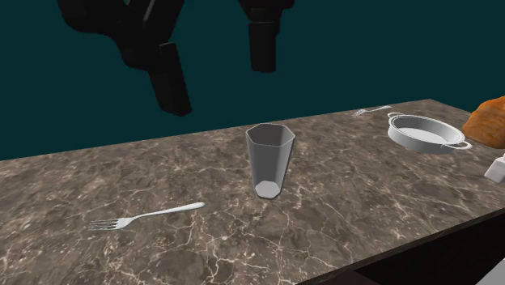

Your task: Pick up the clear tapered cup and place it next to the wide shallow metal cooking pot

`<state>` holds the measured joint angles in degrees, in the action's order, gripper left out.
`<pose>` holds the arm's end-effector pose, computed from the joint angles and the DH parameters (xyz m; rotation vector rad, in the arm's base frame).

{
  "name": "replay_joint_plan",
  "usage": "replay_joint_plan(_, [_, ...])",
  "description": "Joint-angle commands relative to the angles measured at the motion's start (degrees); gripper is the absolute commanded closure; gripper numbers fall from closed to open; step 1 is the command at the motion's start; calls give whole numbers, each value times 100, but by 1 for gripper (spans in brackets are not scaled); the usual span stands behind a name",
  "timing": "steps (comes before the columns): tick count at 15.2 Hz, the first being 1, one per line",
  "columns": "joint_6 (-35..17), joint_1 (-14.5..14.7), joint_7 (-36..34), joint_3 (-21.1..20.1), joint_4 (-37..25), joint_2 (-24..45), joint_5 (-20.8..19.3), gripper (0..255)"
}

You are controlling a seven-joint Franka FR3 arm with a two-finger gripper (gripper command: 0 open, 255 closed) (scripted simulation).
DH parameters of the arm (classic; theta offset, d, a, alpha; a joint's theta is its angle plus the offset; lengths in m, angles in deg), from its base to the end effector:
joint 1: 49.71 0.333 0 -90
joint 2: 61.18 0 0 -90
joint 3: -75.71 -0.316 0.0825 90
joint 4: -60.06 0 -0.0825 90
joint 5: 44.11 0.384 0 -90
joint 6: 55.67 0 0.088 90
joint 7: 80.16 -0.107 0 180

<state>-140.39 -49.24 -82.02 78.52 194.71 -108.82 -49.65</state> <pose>0.2844 -0.0278 0.5987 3.0790 -0.0978 -0.0623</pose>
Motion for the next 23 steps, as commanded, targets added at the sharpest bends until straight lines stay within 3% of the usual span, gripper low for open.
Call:
replay_joint_plan(1, [0, 0, 0, 0, 0, 0, 0, 0])
replay_joint_plan(12, [-1689, -333, 772, 958, 520, 1199, -802, 0])
replay_joint_plan(23, [-3277, -549, 1486, 1841, 193, 3071, -1136, 0])
